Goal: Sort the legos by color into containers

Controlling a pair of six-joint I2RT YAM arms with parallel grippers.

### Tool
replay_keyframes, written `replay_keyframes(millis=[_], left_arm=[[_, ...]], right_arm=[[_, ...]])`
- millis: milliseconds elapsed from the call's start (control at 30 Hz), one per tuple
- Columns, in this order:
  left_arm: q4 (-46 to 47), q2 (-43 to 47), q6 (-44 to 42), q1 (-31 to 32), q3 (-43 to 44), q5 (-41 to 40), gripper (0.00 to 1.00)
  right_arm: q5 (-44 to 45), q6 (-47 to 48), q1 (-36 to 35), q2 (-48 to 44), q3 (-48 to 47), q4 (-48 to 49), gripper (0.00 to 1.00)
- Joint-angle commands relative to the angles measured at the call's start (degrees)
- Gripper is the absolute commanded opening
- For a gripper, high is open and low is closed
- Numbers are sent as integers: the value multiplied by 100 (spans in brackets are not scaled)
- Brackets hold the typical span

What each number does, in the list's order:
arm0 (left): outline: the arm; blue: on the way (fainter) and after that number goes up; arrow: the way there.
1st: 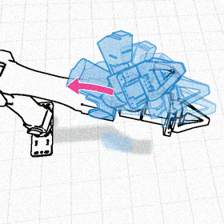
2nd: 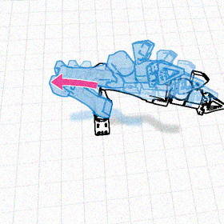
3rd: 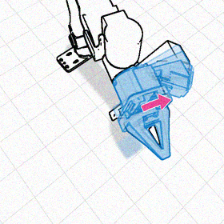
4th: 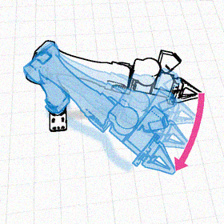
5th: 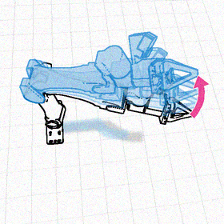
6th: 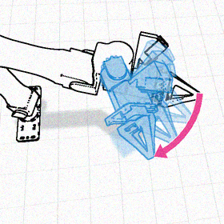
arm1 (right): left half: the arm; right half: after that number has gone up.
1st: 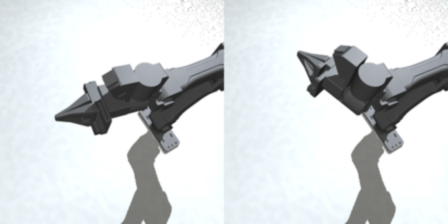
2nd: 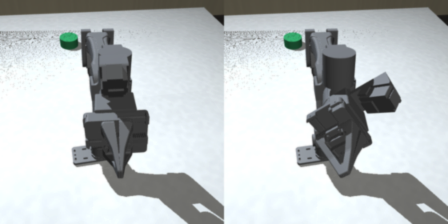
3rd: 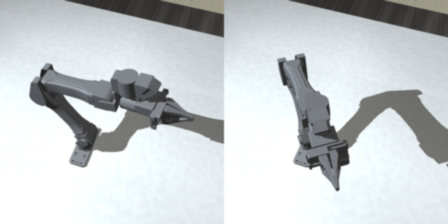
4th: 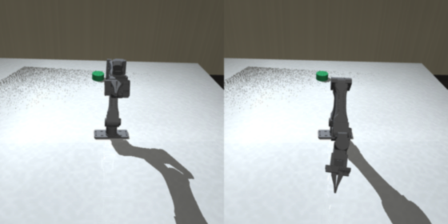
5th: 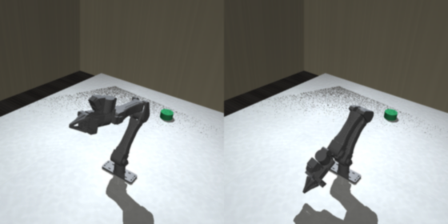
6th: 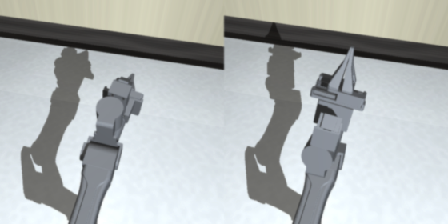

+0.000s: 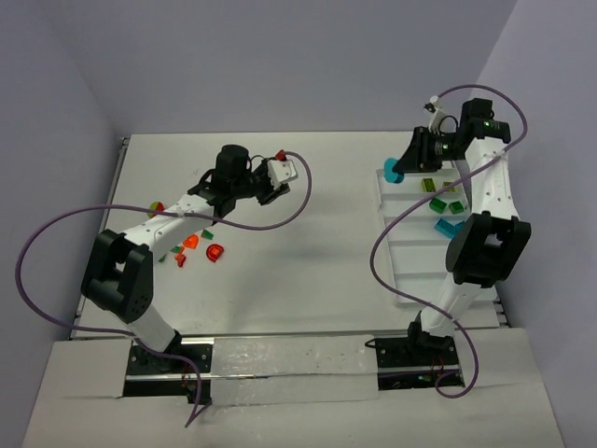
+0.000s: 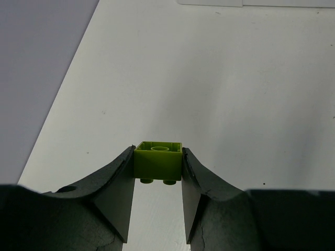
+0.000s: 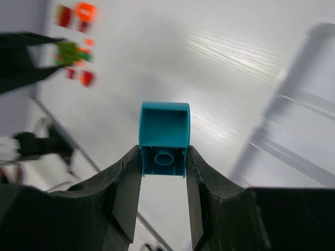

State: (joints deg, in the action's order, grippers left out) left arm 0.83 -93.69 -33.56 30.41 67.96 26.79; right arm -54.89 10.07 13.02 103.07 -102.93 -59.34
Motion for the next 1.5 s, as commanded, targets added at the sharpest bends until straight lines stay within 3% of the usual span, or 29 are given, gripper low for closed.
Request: replay_keyframes(millis=[0, 167, 367, 533, 1467], left_arm=[[271, 117, 216, -18, 263, 33, 0], [382, -7, 418, -18, 282, 108, 0], [338, -50, 398, -9, 335, 26, 0], [305, -61, 403, -27, 297, -7, 0], [-51, -237, 377, -53, 633, -165, 0]], right_arm=[[2538, 1853, 273, 14, -333, -1712, 0], [3909, 1789, 690, -224, 324, -1020, 0], [4669, 1823, 693, -298, 736, -537, 0], [4700, 1774, 685, -230, 1330, -61, 0], [4581, 1358, 333, 413, 2040, 684, 0]])
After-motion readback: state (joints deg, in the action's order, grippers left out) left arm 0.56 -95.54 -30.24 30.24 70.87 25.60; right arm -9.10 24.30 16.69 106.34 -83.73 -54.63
